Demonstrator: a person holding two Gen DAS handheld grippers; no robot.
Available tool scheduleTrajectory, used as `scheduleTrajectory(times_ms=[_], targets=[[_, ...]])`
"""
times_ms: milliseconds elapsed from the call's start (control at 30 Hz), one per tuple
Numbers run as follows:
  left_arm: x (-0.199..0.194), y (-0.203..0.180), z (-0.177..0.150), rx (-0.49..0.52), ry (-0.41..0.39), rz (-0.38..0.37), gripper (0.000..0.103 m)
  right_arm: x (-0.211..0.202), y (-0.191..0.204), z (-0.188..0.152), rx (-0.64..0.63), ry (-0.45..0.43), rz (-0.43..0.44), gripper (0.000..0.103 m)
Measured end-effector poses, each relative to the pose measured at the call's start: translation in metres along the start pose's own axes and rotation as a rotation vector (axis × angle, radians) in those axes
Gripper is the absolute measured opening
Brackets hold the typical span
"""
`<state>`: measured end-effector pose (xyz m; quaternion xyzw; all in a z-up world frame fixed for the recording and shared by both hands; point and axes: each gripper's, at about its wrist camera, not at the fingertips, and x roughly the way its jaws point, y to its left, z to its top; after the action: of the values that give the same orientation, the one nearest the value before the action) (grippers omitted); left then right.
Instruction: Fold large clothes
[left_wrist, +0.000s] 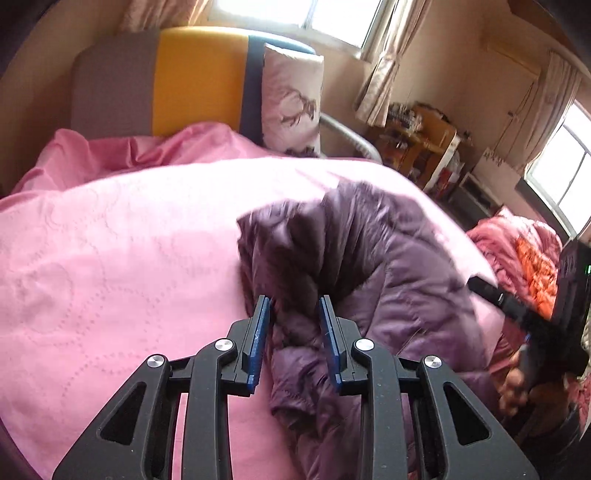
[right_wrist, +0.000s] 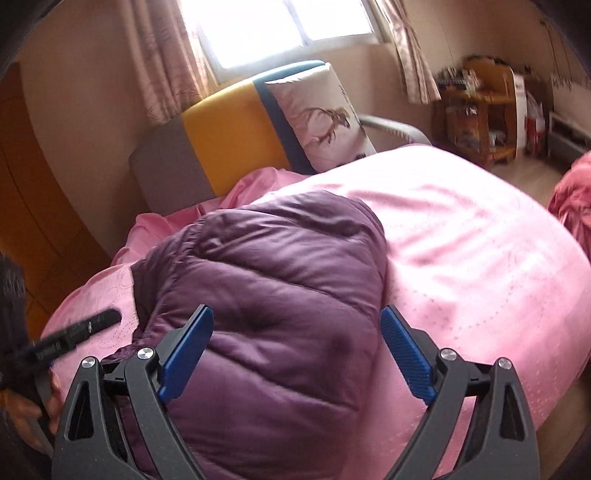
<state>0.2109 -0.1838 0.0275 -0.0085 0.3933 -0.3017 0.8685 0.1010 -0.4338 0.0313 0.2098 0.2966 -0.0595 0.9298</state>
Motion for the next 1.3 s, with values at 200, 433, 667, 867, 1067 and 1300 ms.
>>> scheduleTrajectory(times_ms=[200,433,667,867,1067,1300], targets=[[0.007,-0.035,0.029,0.038,-0.018,-0.070,0.044,0.018,0.055,-0.021,-0.155,0.019,-0.024,0.091],[0.075,-0.034,0.019,0.015,0.096,-0.037,0.045,0.054,0.074,-0.053,-0.208,0.028,-0.059,0.095],[0.098,-0.012,-0.014,-0.011,0.080,-0.048,0.047,0.075,0.074,-0.084,-0.266,0.004,-0.074,0.095],[0.089,-0.016,-0.017,-0.004,0.055,-0.012,0.047,0.070,0.080,-0.083,-0.268,0.012,-0.104,0.095],[0.044,-0.027,-0.026,0.036,-0.044,0.094,0.066,0.043,0.077,-0.081,-0.235,0.007,-0.113,0.096],[0.012,-0.021,-0.045,0.019,-0.083,0.147,0.072,0.021,0.080,-0.097,-0.195,0.030,-0.152,0.100]])
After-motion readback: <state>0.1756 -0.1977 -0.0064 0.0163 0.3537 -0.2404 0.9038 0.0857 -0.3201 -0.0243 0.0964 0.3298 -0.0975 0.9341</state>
